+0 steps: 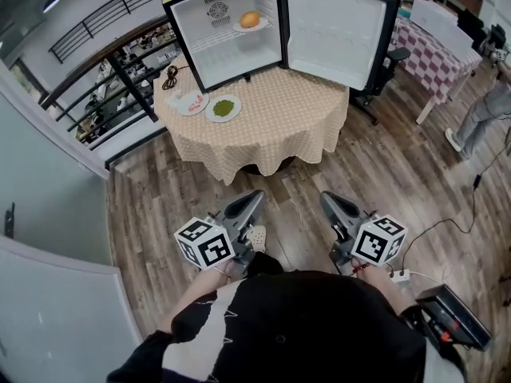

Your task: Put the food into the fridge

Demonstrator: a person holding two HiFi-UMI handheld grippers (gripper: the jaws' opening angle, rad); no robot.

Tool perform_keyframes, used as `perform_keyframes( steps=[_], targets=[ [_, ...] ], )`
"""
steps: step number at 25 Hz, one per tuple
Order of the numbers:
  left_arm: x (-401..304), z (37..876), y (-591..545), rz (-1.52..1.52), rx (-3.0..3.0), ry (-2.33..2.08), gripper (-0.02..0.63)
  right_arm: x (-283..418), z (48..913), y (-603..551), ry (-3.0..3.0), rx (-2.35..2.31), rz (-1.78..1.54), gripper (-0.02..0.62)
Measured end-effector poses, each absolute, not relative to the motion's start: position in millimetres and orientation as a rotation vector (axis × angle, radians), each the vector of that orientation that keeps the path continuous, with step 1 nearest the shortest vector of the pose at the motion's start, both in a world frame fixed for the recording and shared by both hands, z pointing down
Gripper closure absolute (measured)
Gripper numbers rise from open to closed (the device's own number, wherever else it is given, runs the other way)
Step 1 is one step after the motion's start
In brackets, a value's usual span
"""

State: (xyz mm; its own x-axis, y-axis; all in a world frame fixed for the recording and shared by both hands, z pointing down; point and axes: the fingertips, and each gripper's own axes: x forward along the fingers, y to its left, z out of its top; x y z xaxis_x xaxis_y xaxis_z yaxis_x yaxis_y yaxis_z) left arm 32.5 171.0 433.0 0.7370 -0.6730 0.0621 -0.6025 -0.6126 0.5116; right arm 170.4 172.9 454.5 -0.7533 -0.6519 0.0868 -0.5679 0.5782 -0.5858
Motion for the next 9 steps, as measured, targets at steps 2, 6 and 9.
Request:
perform_keyframes(
  steps=[2,6,9],
  targets=[
    [35.2,431.8,174.3,-0.188,2.425,-0.966,0.592,172.7,452.7,176.9,2.669,-1.034,-0.913,0.58],
    [40.2,430.0,178.0,-0.196,2.428,-0.969,0.592,179.2,452.8,183.0,2.671,-1.034,-0.912,0.58],
    [42.7,430.5,180.7,-0.211,2.424,-0.974,0.592,184.3,456.0,186.1,2.675,-1.039,-0.916,0.58]
  ],
)
